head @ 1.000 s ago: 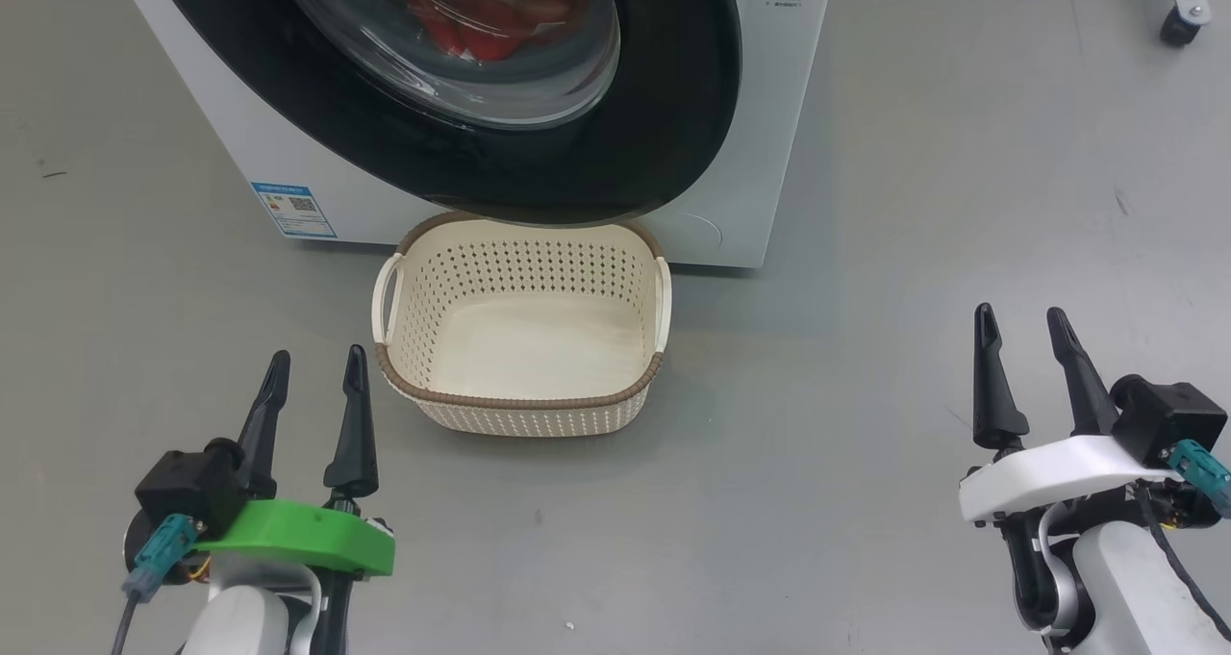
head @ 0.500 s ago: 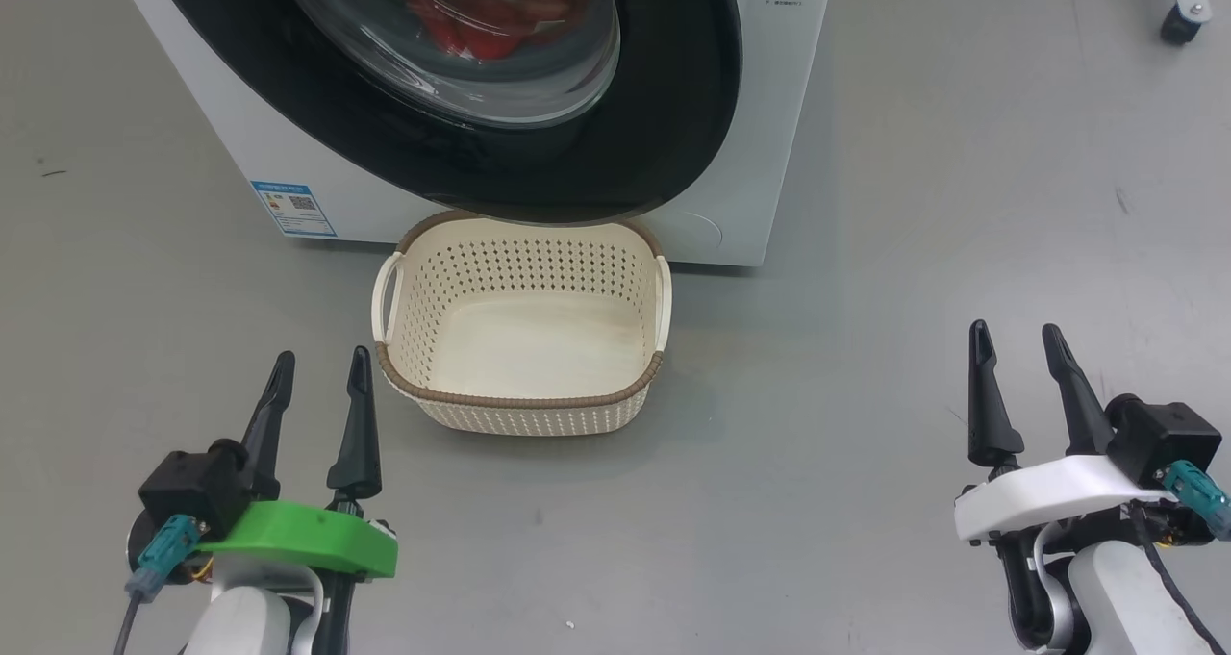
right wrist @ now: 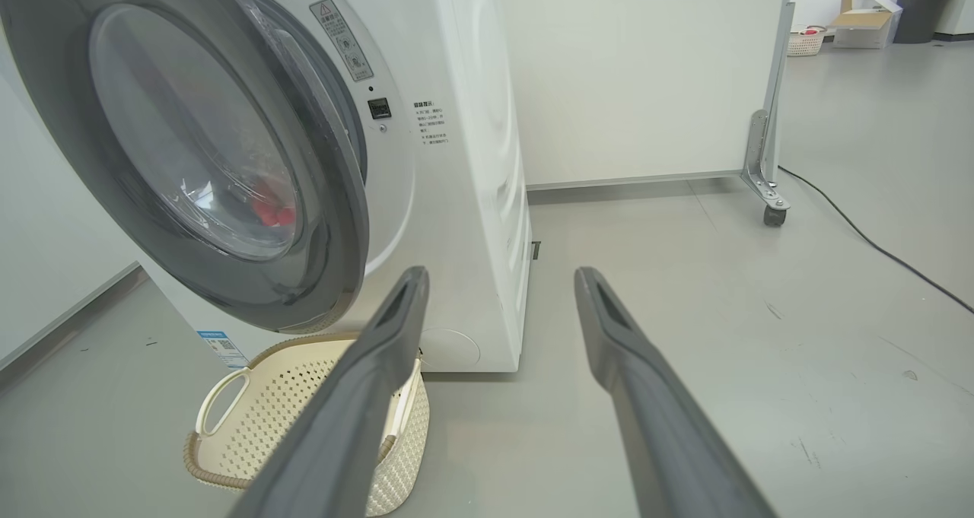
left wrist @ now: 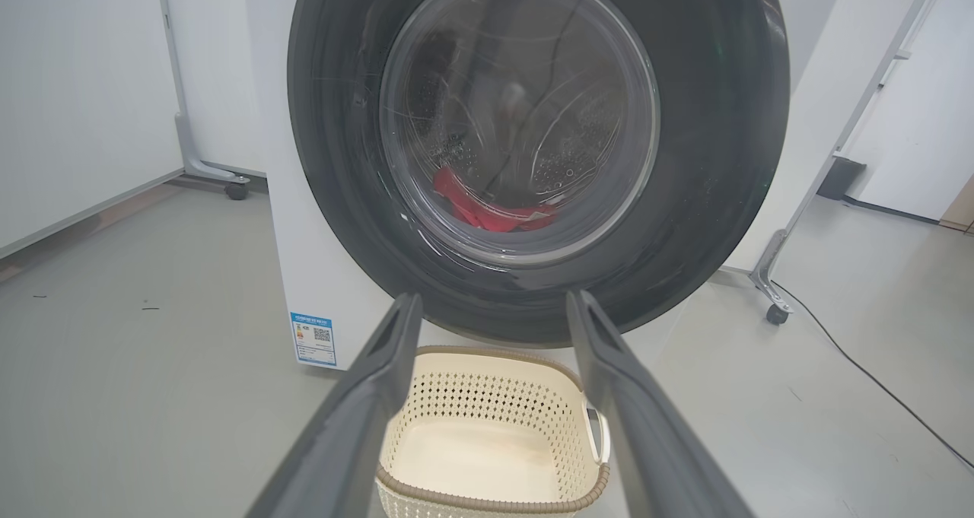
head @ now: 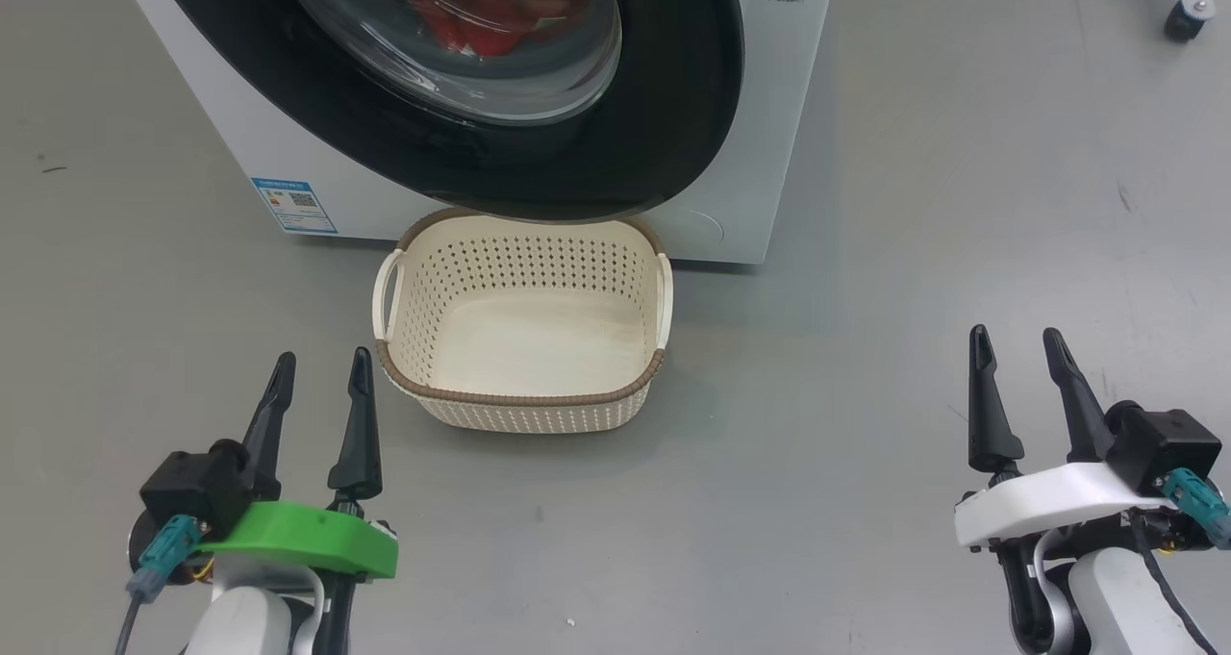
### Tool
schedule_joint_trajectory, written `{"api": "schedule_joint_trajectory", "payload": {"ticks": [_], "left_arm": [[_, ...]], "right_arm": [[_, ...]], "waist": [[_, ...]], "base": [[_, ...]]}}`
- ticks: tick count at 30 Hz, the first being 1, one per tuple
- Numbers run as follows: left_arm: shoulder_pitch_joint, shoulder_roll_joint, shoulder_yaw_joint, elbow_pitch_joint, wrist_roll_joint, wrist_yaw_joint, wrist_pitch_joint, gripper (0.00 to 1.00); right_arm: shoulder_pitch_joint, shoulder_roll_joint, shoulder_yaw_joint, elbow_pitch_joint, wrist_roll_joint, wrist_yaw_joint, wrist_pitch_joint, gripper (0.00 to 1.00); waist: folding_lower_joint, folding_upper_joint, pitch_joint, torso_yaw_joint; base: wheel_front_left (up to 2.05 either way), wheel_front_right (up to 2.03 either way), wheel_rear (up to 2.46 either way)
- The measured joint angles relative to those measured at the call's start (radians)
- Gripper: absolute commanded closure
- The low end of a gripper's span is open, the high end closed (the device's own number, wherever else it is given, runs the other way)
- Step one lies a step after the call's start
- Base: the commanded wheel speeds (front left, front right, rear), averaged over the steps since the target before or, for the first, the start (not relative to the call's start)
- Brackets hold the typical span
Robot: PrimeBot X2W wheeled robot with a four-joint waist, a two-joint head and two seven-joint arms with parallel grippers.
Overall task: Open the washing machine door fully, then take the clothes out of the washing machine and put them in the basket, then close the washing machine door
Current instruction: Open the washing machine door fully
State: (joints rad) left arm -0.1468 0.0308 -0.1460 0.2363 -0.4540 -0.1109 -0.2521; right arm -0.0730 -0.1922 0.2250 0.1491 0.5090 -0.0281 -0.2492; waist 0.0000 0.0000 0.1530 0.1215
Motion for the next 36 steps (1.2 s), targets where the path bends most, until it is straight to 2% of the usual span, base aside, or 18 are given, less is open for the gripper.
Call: {"api": "schedule_joint_trajectory", "payload": {"ticks": [29, 36], "left_arm": [[0.000, 0.000, -0.022, -0.001, 0.000, 0.000, 0.000, 0.00], [-0.003, 0.000, -0.051, -0.003, 0.000, -0.001, 0.000, 0.00]], "right_arm": [[-0.005, 0.003, -0.024, -0.031, -0.001, 0.010, 0.000, 0.00], [-0.069, 0.007, -0.054, -0.047, 0.052, 0.027, 0.012, 0.00]], "waist": [[0.0000, 0.0000, 0.027, 0.013], [0.0000, 0.0000, 0.058, 0.030]], "base": [[0.00, 0.00, 0.00], [0.00, 0.00, 0.00]]}}
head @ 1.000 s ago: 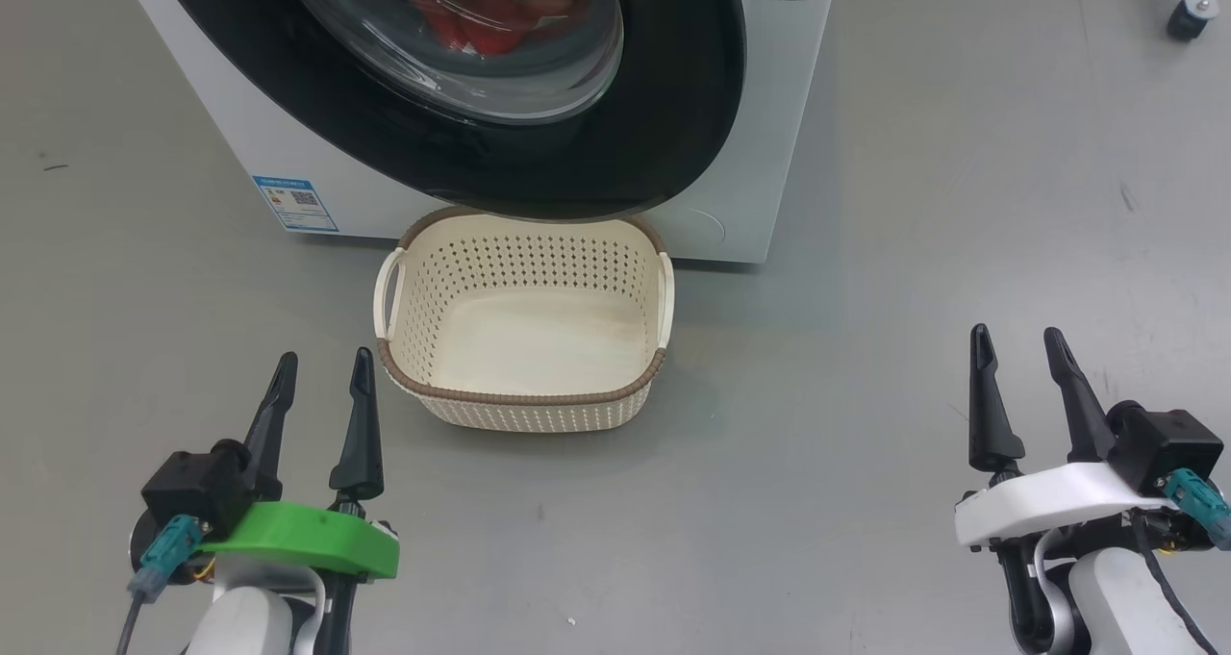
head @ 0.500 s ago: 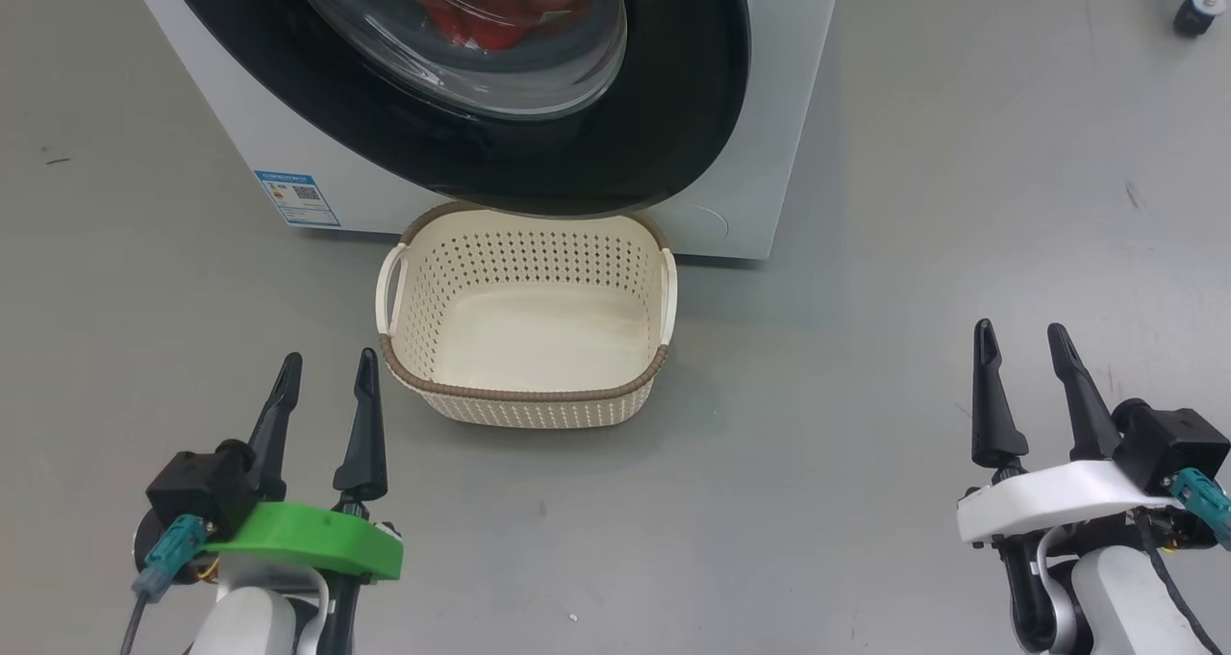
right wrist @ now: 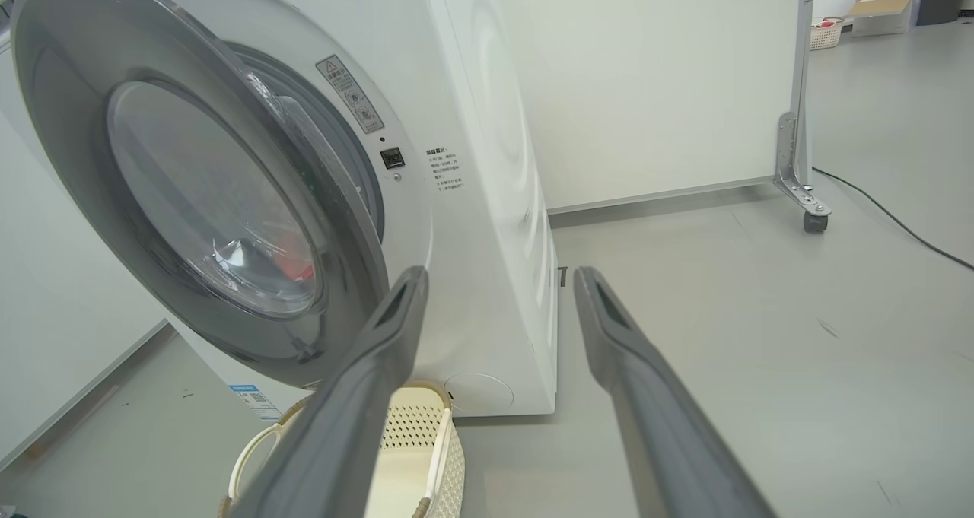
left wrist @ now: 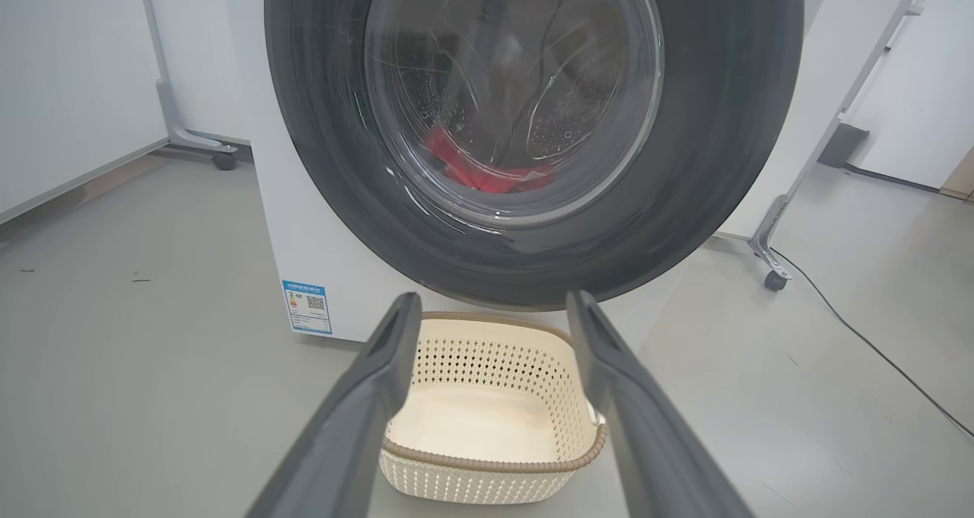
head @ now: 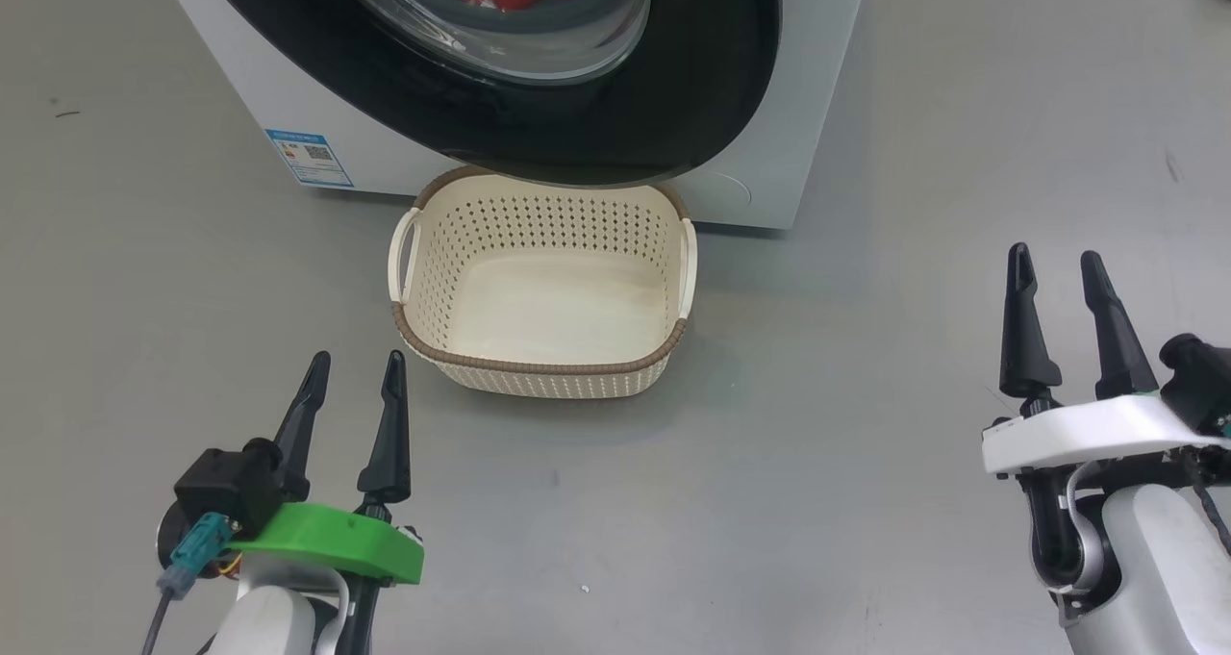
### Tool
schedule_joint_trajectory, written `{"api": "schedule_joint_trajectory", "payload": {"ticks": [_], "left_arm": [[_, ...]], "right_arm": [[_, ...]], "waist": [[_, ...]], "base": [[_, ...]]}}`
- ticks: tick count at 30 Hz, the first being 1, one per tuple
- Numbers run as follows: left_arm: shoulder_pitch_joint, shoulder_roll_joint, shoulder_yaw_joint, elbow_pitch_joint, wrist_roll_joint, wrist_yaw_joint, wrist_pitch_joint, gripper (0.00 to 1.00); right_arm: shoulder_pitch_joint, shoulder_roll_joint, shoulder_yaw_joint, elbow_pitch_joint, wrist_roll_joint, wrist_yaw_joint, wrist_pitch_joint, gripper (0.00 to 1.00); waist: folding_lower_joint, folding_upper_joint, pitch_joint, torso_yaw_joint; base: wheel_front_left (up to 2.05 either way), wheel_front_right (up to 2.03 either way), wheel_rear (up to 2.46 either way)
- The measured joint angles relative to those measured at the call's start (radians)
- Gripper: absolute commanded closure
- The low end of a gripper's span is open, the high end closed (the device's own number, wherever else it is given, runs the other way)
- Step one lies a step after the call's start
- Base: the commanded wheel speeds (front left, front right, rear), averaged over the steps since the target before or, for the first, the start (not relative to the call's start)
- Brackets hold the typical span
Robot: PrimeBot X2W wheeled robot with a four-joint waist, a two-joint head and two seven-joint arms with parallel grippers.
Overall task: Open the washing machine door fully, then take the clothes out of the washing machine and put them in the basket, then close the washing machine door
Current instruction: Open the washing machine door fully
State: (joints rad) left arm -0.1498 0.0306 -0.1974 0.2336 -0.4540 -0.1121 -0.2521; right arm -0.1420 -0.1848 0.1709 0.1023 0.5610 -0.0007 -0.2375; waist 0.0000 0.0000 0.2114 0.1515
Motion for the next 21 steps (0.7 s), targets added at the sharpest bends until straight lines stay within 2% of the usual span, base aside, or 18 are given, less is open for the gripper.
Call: {"api": "schedule_joint_trajectory", "payload": {"ticks": [11, 17, 18, 19, 21], "left_arm": [[-0.031, 0.000, -0.031, -0.005, -0.003, 0.000, 0.000, 0.00], [-0.050, 0.000, -0.052, -0.006, -0.012, 0.000, 0.000, 0.00], [-0.055, 0.000, -0.058, -0.007, -0.013, 0.000, 0.000, 0.00], [-0.059, 0.000, -0.063, -0.008, -0.013, 0.000, 0.000, 0.00], [-0.065, 0.000, -0.067, -0.010, -0.021, 0.000, 0.000, 0.00]], "right_arm": [[-0.163, -0.004, -0.056, -0.013, 0.125, 0.035, 0.094, 0.00], [-0.285, -0.014, -0.098, -0.018, 0.196, 0.035, 0.159, 0.00], [-0.305, -0.016, -0.102, -0.017, 0.205, 0.035, 0.171, 0.15], [-0.324, -0.024, -0.102, -0.017, 0.203, 0.035, 0.182, 0.54], [-0.366, -0.052, -0.100, -0.015, 0.193, 0.035, 0.202, 1.00]], "waist": [[0.0000, 0.0000, 0.056, 0.044], [0.0000, 0.0000, 0.090, 0.070], [0.0000, 0.0000, 0.096, 0.075], [0.0000, 0.0000, 0.101, 0.080], [0.0000, 0.0000, 0.112, 0.090]], "base": [[0.00, 0.00, 0.00], [0.00, 0.00, 0.00], [0.00, 0.00, 0.00], [0.00, 0.00, 0.00], [0.00, 0.00, 0.00]]}}
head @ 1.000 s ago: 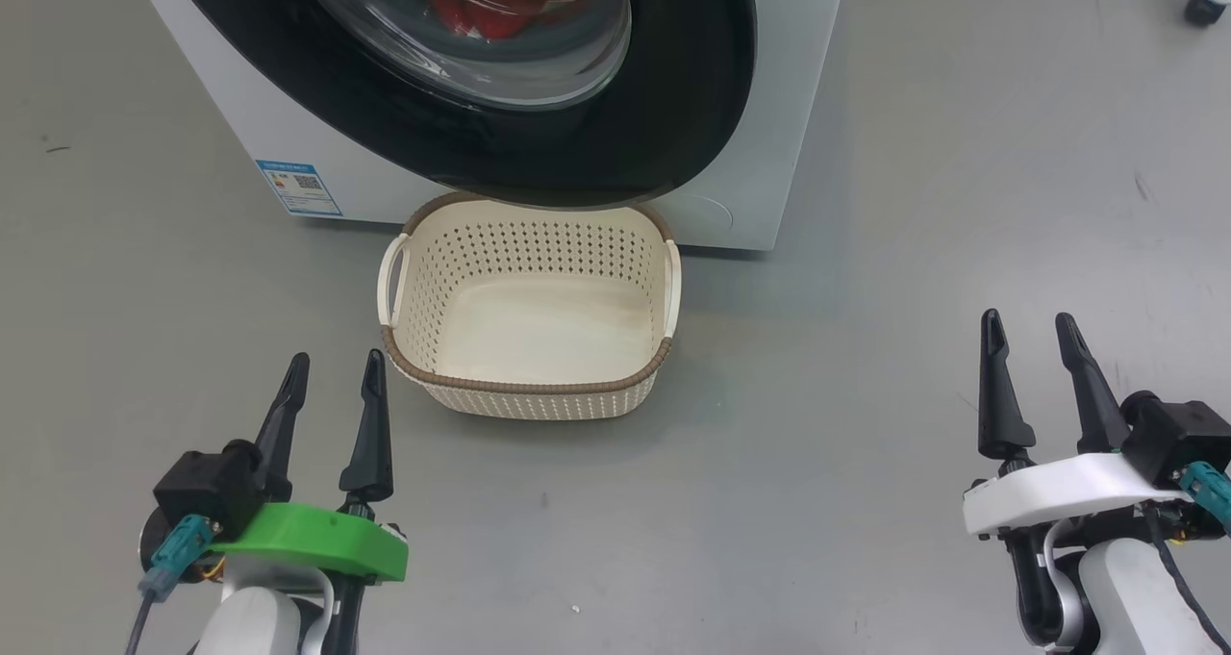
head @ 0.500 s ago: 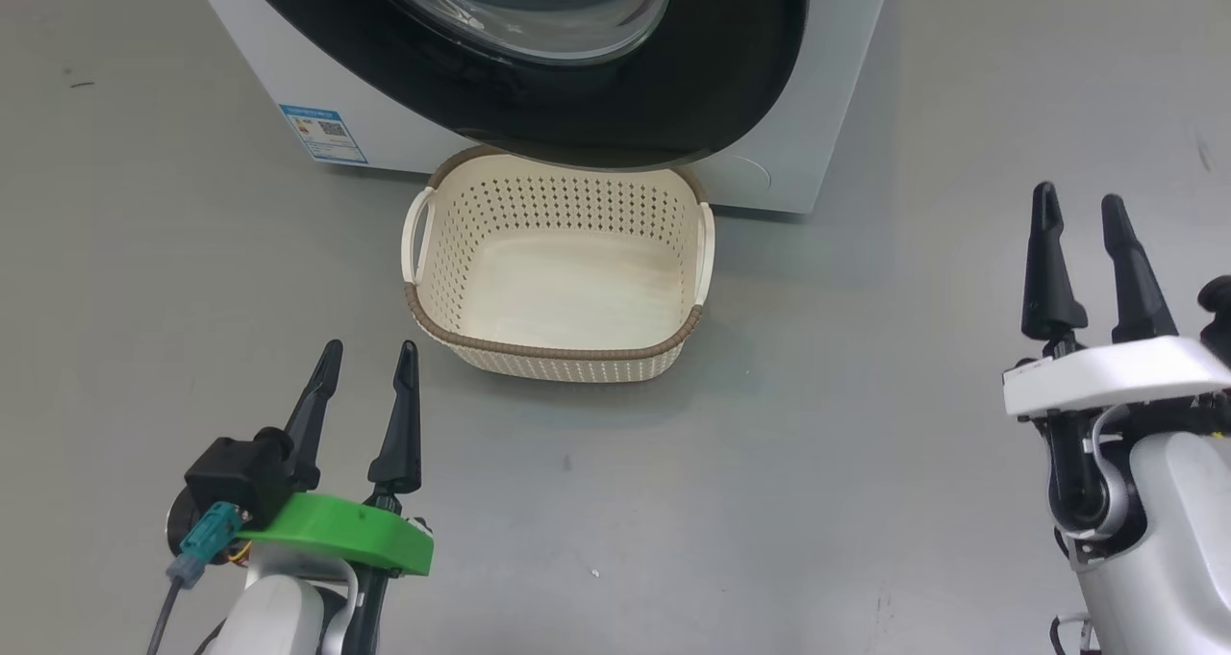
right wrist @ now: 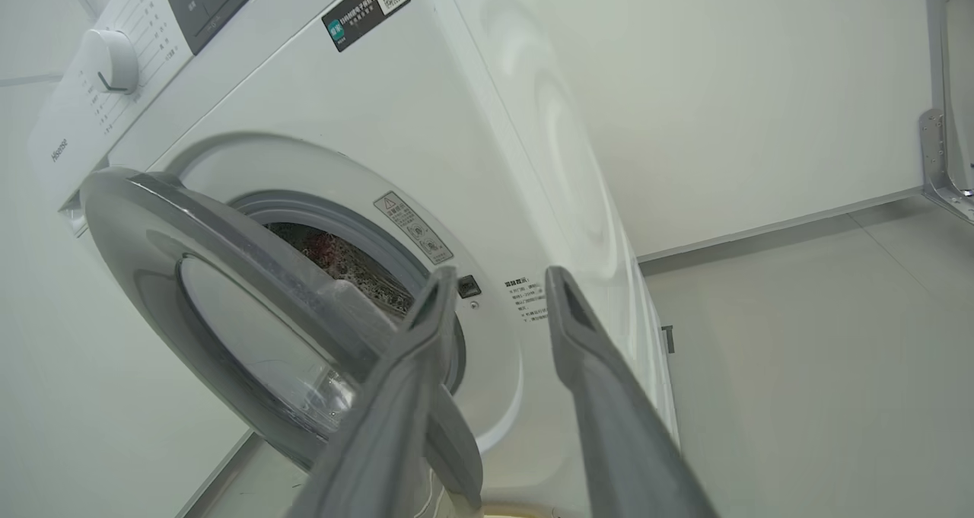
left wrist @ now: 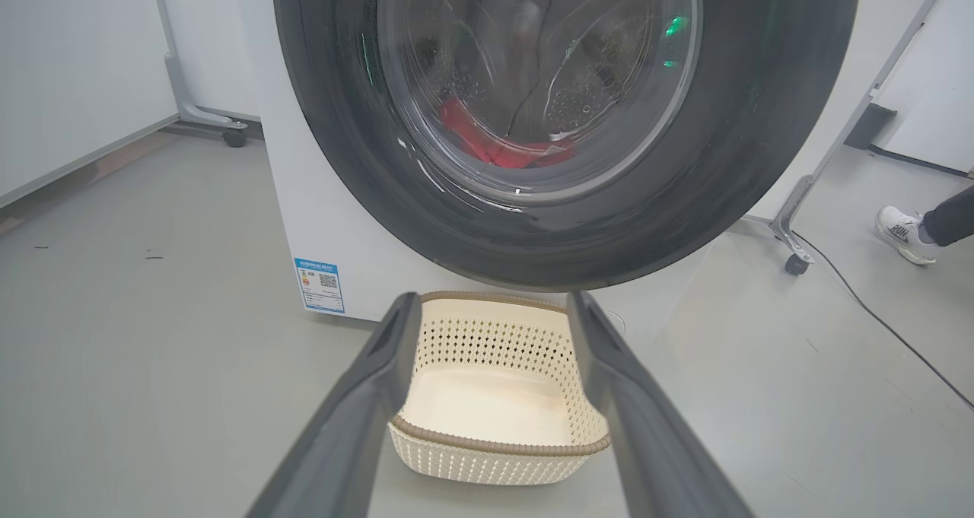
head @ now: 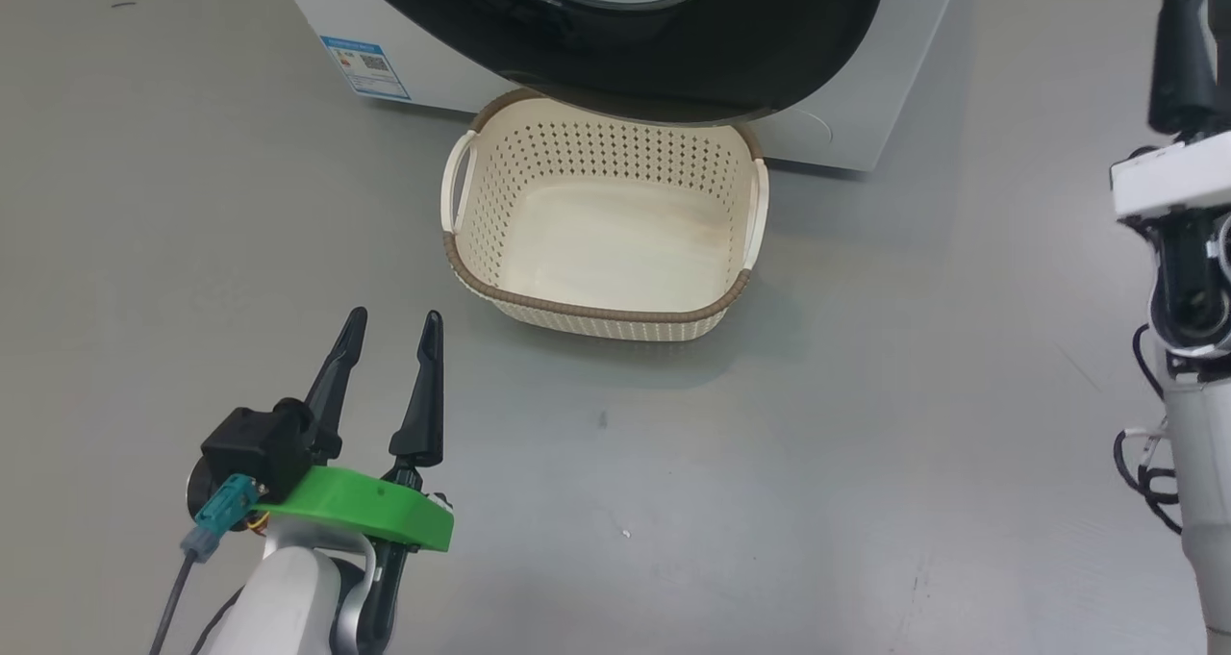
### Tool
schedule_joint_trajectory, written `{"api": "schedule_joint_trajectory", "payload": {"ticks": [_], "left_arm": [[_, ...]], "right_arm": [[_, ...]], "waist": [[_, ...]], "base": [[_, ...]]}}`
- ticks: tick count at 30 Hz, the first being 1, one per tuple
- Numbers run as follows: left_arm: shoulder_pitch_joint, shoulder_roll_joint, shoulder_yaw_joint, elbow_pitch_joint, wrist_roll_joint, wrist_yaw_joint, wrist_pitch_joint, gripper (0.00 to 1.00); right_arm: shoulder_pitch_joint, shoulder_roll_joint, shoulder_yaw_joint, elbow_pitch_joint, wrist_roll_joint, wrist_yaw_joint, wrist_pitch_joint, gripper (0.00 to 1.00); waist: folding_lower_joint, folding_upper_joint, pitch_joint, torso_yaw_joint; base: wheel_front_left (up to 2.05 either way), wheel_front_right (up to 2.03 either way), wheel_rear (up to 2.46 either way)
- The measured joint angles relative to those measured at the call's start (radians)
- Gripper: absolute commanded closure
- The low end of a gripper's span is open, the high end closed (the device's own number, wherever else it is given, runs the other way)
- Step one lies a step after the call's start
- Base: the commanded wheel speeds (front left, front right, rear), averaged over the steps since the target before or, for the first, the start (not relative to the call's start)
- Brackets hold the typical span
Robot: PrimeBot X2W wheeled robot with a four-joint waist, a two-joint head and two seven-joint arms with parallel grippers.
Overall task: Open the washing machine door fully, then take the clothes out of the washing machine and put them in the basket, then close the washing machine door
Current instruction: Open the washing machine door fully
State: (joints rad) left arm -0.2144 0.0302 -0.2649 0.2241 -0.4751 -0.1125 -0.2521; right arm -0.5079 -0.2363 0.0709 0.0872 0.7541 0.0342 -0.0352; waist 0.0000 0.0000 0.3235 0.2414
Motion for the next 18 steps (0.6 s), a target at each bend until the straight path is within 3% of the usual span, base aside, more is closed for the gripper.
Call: {"api": "schedule_joint_trajectory", "payload": {"ticks": [4, 8, 11, 18], "left_arm": [[-0.009, 0.000, -0.017, -0.001, -0.014, 0.000, 0.000, 0.00], [-0.012, 0.000, -0.033, -0.001, -0.035, 0.000, 0.000, 0.00], [-0.021, 0.000, -0.045, -0.001, -0.046, 0.000, 0.000, 0.00], [-0.034, -0.001, -0.068, -0.001, -0.050, 0.000, 0.000, 0.00]], "right_arm": [[-0.071, -0.016, -0.006, 0.012, 0.010, 0.000, 0.044, 1.00], [-0.125, -0.001, -0.039, 0.046, 0.095, -0.012, 0.098, 1.00], [-0.174, 0.026, -0.071, 0.088, 0.188, -0.033, 0.162, 1.00], [-0.278, 0.029, -0.106, 0.149, 0.273, -0.083, 0.260, 1.00]], "waist": [[0.0000, 0.0000, 0.020, 0.022], [0.0000, 0.0000, 0.039, 0.047], [0.0000, 0.0000, 0.057, 0.073], [0.0000, 0.0000, 0.084, 0.118]], "base": [[0.00, 0.00, 0.00], [0.00, 0.00, 0.00], [0.00, 0.00, 0.00], [0.00, 0.00, 0.00]]}}
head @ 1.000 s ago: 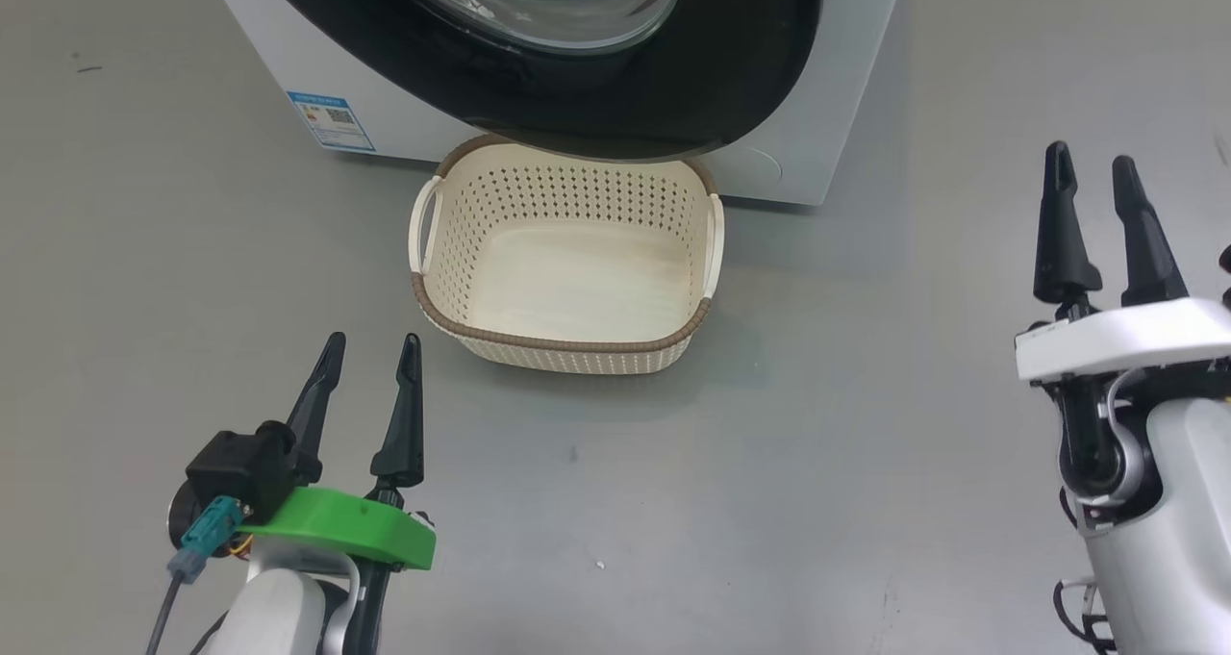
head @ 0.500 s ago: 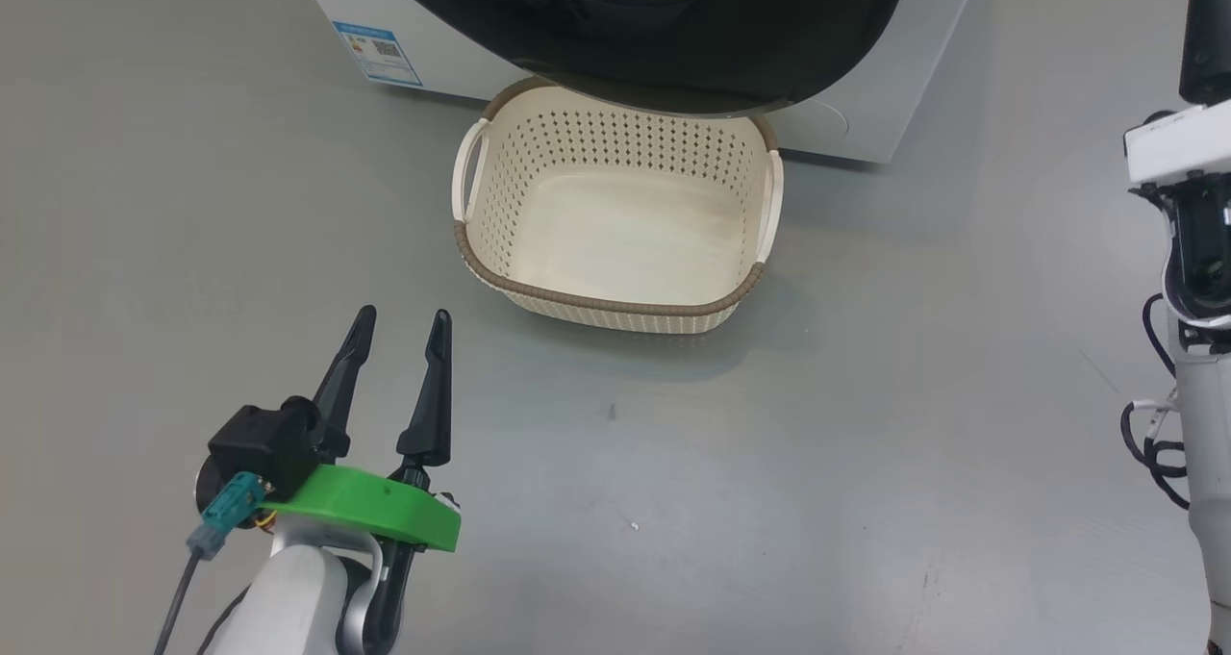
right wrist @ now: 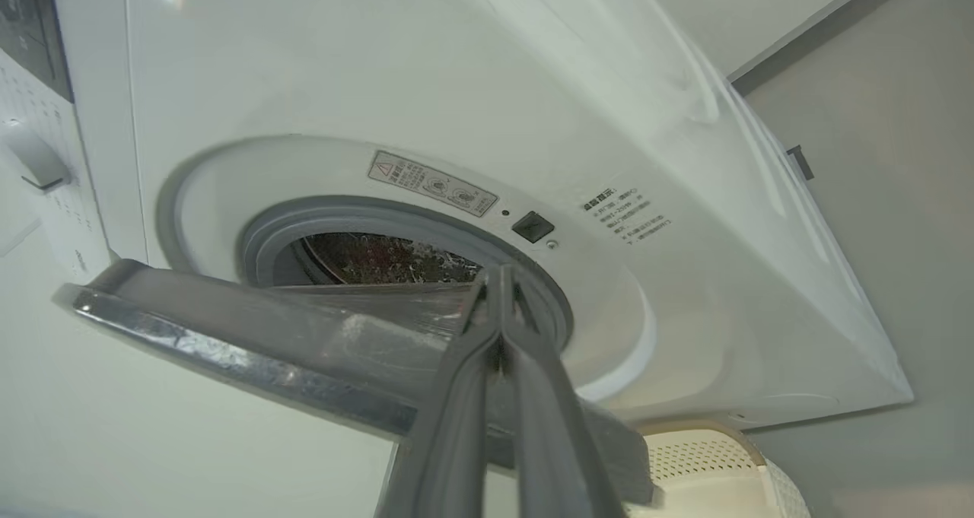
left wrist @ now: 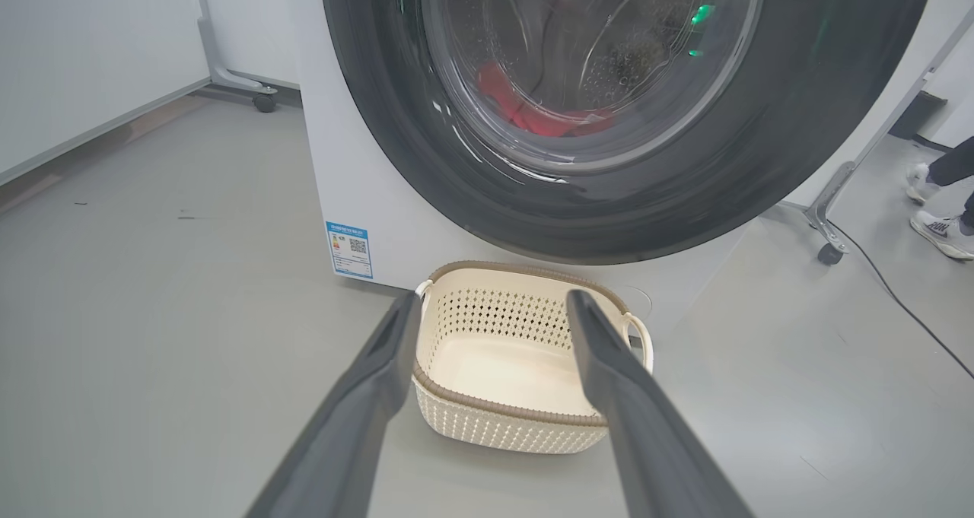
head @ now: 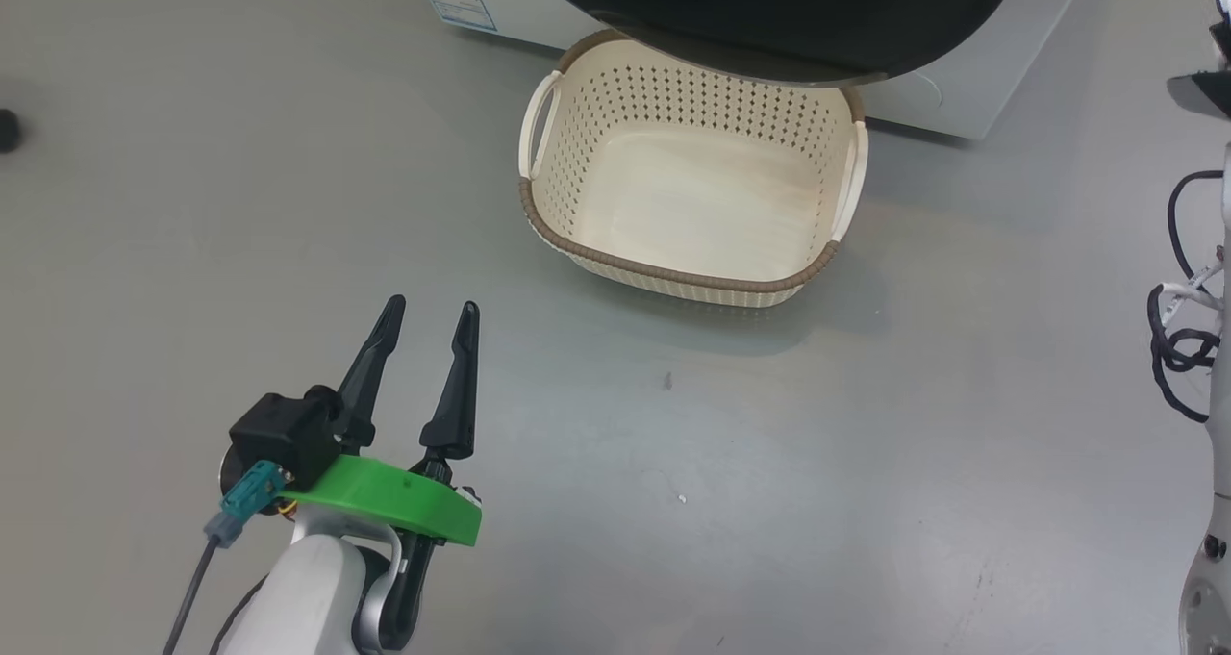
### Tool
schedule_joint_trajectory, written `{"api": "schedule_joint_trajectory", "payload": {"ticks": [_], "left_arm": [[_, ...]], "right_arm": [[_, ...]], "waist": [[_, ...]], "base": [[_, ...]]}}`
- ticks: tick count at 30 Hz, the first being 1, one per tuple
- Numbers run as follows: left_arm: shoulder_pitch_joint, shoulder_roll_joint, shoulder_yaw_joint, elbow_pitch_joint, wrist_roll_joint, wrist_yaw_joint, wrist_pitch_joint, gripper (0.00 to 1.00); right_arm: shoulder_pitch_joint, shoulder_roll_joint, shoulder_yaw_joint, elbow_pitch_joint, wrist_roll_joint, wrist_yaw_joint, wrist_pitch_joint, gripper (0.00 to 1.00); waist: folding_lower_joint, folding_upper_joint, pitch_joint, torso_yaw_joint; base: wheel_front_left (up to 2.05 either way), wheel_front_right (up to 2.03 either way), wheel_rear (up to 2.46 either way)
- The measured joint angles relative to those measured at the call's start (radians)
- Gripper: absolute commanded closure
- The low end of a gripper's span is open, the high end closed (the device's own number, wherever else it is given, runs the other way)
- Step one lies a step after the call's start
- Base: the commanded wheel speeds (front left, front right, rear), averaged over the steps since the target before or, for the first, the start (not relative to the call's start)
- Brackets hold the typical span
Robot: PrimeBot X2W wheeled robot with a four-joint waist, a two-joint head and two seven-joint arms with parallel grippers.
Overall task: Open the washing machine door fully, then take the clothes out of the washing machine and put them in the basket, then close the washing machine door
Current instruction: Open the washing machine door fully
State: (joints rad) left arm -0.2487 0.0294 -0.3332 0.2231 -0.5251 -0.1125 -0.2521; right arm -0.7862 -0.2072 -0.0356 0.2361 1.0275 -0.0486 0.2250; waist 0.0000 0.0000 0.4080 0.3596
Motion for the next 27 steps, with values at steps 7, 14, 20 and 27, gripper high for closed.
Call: {"api": "schedule_joint_trajectory", "payload": {"ticks": [7, 14, 20, 27], "left_arm": [[-0.008, 0.000, -0.016, -0.001, -0.002, 0.000, 0.000, 0.00], [-0.019, -0.001, -0.031, -0.006, -0.002, 0.002, 0.000, 0.00], [-0.019, -0.001, -0.038, -0.006, -0.002, 0.003, 0.000, 0.00], [-0.020, -0.001, -0.050, -0.006, -0.003, 0.003, 0.000, 0.00]], "right_arm": [[-0.080, 0.022, -0.034, 0.076, 0.101, -0.050, 0.103, 1.00], [-0.165, 0.031, -0.096, 0.132, 0.193, -0.069, 0.172, 1.00], [-0.208, 0.043, -0.118, 0.190, 0.237, -0.072, 0.229, 1.00], [-0.234, 0.044, -0.128, 0.243, 0.265, -0.078, 0.274, 1.00]], "waist": [[0.0000, 0.0000, 0.023, 0.035], [0.0000, 0.0000, 0.042, 0.058], [0.0000, 0.0000, 0.053, 0.069], [0.0000, -0.0001, 0.056, 0.075]], "base": [[0.00, 0.00, 0.00], [0.00, 0.00, 0.00], [0.00, 0.00, 0.00], [0.00, 0.00, 0.00]]}}
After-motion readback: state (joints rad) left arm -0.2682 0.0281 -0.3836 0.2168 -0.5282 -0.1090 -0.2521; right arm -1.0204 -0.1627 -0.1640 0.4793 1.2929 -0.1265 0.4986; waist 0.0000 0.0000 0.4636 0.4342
